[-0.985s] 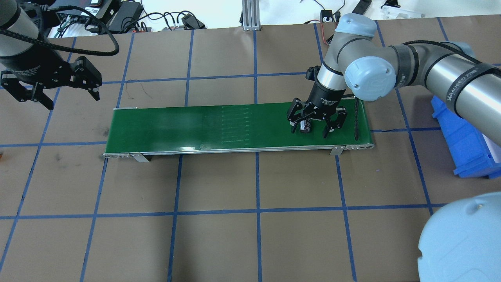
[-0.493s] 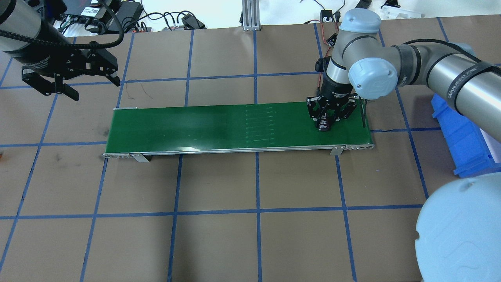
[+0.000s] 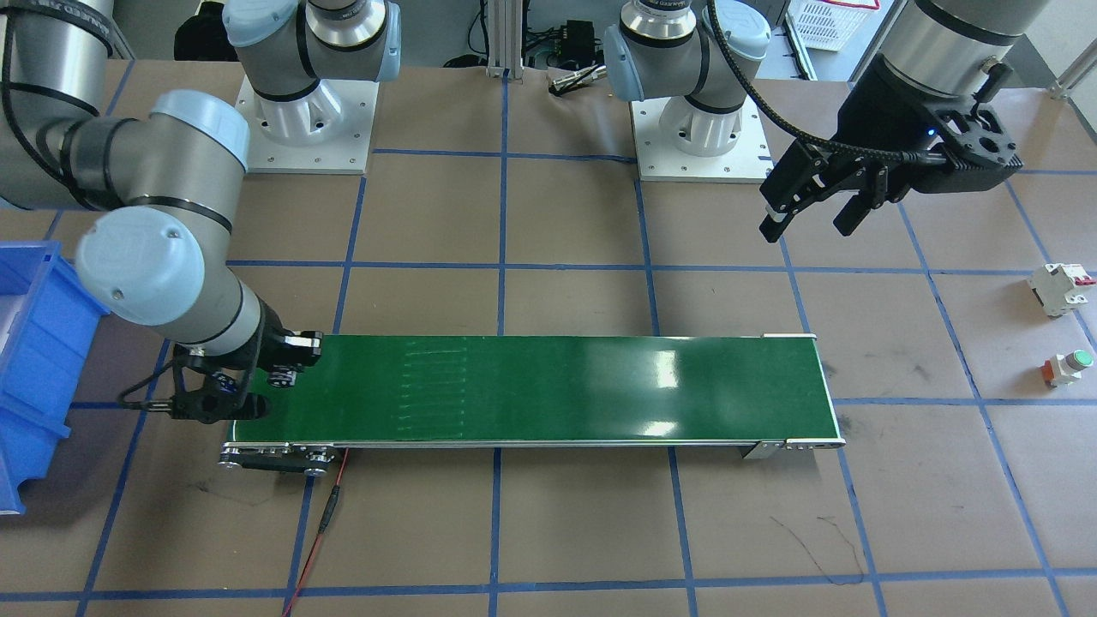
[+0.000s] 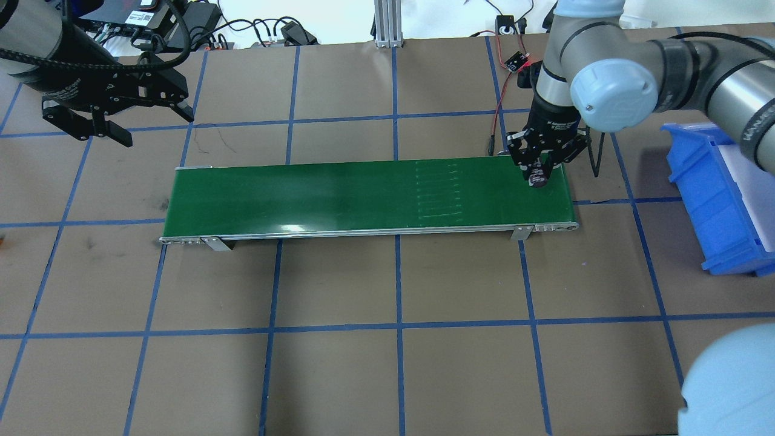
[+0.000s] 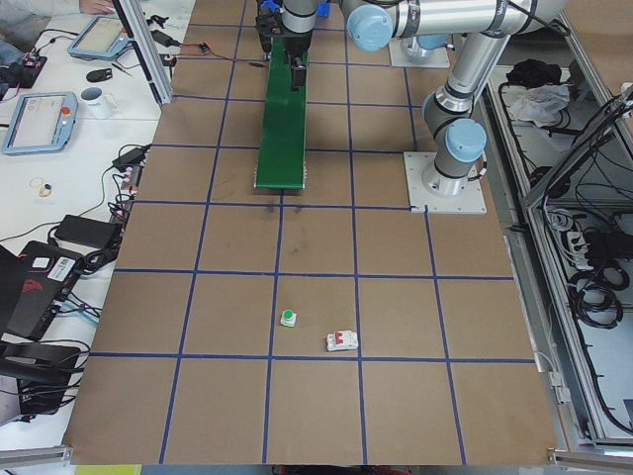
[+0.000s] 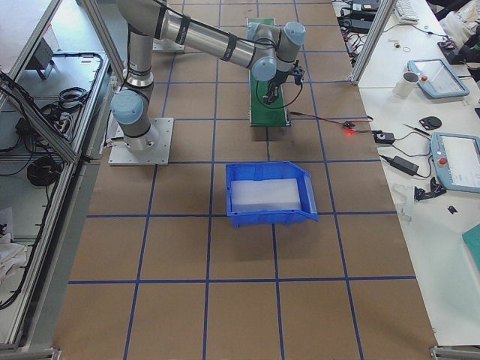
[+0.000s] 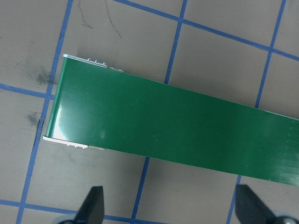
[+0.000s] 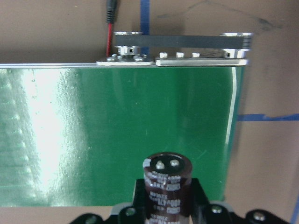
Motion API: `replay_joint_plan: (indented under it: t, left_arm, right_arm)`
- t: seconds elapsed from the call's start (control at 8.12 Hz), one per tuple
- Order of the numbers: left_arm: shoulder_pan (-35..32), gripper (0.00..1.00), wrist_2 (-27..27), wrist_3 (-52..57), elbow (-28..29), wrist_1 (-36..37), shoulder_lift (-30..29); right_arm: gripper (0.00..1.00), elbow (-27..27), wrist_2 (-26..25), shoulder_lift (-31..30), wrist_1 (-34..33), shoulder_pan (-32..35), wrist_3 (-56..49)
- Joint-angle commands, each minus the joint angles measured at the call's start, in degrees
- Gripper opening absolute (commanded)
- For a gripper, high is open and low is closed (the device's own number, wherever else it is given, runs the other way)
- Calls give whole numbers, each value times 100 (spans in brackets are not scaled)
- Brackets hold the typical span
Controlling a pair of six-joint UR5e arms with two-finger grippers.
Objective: Move capacitor from left to right
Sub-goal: 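Lift the capacitor and carry it over the blue bin with the right gripper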
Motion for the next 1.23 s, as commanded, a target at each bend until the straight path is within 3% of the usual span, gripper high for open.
replay_joint_plan:
  t: [0.0,0.37,0.49,0.62,0.86,1.11]
  left_arm:
    - [0,100,-16,17,0,22,-6]
    - [0,100,185,105,-26,-48,90]
    - [-35,100,926,105,-52,-66,116]
    - [-331,100,1055,27,-35,-31,134]
    - [-1113,100,1074,-489,-27,101,-76]
    - [-1379,100,1021,-817,-26,408,-112]
  right_arm:
    - [0,-344,-576,-510,521,-856,-1336]
    - [0,-354,-657,-608,-28,-2378,-3682]
    - [0,-345,-640,-556,-388,-2756,-4342]
    - [0,-345,-579,-486,-488,-3091,-4670]
    - [0,-345,-508,-40,-1056,-3304,-5312]
    - [0,-284,-481,558,-1672,-3366,-5184]
